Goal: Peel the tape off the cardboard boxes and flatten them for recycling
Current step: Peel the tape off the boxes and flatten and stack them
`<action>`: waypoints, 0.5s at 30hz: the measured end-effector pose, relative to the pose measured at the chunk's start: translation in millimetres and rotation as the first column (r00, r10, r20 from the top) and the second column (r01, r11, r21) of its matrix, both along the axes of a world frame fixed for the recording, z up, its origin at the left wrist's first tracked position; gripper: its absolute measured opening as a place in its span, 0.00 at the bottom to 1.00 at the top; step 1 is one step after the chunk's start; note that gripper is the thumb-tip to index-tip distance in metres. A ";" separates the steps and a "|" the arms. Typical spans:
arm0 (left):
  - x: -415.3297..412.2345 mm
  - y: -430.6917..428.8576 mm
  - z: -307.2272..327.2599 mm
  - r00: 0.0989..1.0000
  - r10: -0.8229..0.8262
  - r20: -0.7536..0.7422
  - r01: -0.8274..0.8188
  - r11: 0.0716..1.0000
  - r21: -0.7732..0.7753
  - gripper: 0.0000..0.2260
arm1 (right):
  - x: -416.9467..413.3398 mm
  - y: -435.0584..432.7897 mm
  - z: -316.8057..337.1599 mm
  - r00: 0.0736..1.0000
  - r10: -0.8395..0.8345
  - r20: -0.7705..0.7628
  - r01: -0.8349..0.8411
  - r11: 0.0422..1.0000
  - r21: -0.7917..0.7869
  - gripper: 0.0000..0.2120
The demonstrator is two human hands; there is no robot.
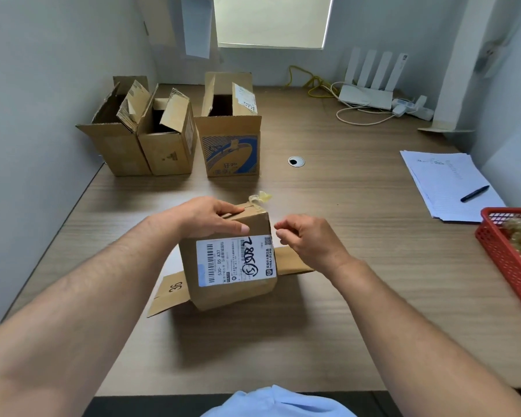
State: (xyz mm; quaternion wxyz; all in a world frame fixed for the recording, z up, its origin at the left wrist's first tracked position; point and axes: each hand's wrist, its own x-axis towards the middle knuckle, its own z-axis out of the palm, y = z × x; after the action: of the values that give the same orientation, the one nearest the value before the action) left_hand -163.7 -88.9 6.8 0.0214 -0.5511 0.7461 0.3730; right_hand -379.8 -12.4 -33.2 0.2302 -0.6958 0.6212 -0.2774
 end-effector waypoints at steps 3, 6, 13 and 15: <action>-0.5 -2.4 -2.2 1.000 -0.002 -0.004 0.002 1.000 0.020 0.28 | -0.1 -3.8 -6.2 0.980 -0.020 -0.197 -0.041 0.953 -0.299 0.06; -0.3 -3.8 -3.7 1.000 0.009 -0.021 -0.008 1.000 0.027 0.28 | 1.9 -11.3 -5.1 0.943 -0.071 -0.324 -0.106 0.861 -0.497 0.10; -0.8 -3.9 -2.3 0.998 0.040 -0.049 -0.037 0.998 0.047 0.28 | 6.7 -28.6 7.3 0.844 -0.047 -0.534 -0.301 0.783 -0.544 0.14; -1.0 -5.0 -2.8 0.998 0.040 -0.038 -0.038 0.998 0.043 0.29 | 5.0 -31.4 14.2 0.800 -0.021 -0.599 -0.376 0.761 -0.528 0.11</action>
State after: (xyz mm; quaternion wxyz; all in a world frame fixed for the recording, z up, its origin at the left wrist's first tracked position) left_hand -164.7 -93.9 4.0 0.0112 -0.5574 0.7276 0.3997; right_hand -374.8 -43.8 -19.0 -0.1839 -0.8401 0.4602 -0.2205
